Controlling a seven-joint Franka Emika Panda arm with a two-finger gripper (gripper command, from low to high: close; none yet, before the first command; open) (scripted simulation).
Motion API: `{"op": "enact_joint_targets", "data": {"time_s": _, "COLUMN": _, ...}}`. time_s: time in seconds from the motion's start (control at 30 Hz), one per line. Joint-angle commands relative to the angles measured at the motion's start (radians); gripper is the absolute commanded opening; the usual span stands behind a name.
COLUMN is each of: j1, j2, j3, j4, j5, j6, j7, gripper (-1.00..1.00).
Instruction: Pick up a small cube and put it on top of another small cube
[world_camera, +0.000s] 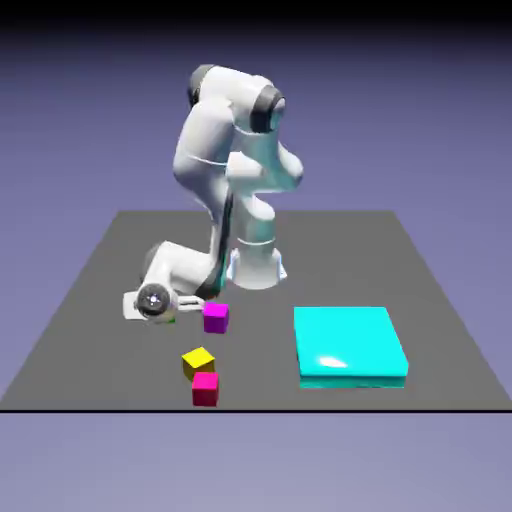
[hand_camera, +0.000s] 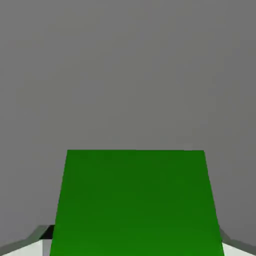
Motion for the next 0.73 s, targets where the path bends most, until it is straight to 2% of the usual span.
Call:
{"op": "enact_joint_targets", "data": {"time_s": 0.0, "j1": 0.001, "j2": -0.001, "j3": 0.000, "j4": 0.001, "j5": -0.003, "j6": -0.002, "j7": 0.001, "gripper": -1.00}}
{"op": "enact_joint_targets", "data": {"time_s": 0.27, "j1": -0.014, "j2": -0.190, "j3": 0.246, "j4": 0.000, "j5": 0.202, "j6": -0.252, "j7": 0.244, "gripper": -1.00}}
{"op": "enact_joint_targets", "data": {"time_s": 0.47, "j1": -0.025, "j2": -0.135, "j3": 0.245, "j4": -0.120, "j5": 0.198, "j6": -0.076, "j7": 0.247, "gripper": -1.00}}
{"op": "enact_joint_targets", "data": {"time_s": 0.5, "j1": -0.025, "j2": -0.135, "j3": 0.245, "j4": -0.120, "j5": 0.198, "j6": -0.076, "j7": 0.247, "gripper": 1.00}}
{"op": "enact_joint_targets", "data": {"time_s": 0.7, "j1": -0.014, "j2": -0.190, "j3": 0.246, "j4": 0.000, "j5": 0.202, "j6": -0.252, "j7": 0.244, "gripper": 1.00}}
